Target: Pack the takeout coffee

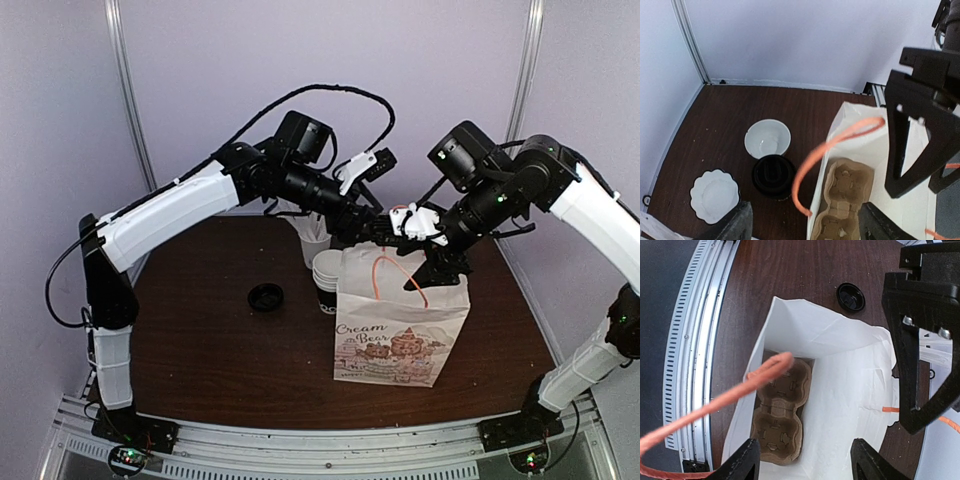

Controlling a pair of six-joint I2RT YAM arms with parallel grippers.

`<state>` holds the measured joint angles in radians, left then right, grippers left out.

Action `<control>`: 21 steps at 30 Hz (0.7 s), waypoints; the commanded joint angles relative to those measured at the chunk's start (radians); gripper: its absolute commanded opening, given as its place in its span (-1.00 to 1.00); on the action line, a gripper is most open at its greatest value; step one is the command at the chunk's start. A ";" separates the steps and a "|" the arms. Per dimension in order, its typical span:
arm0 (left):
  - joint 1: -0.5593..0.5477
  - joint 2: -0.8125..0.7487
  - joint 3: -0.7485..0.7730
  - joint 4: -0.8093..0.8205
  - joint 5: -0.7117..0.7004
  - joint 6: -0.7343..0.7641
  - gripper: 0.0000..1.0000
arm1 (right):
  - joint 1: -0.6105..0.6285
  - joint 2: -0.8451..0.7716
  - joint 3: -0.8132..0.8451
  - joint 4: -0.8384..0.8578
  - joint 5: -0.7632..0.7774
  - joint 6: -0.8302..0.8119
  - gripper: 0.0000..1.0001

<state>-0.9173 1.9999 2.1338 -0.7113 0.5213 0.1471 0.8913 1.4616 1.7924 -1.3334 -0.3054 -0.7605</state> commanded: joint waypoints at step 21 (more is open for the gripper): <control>0.003 -0.038 0.109 -0.022 0.118 -0.045 -1.00 | -0.279 -0.094 0.217 0.021 -0.008 0.021 0.28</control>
<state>-0.9173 2.1349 2.3104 -0.6819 0.6319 0.0834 0.6624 1.4010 1.9869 -1.3277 -0.3050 -0.7757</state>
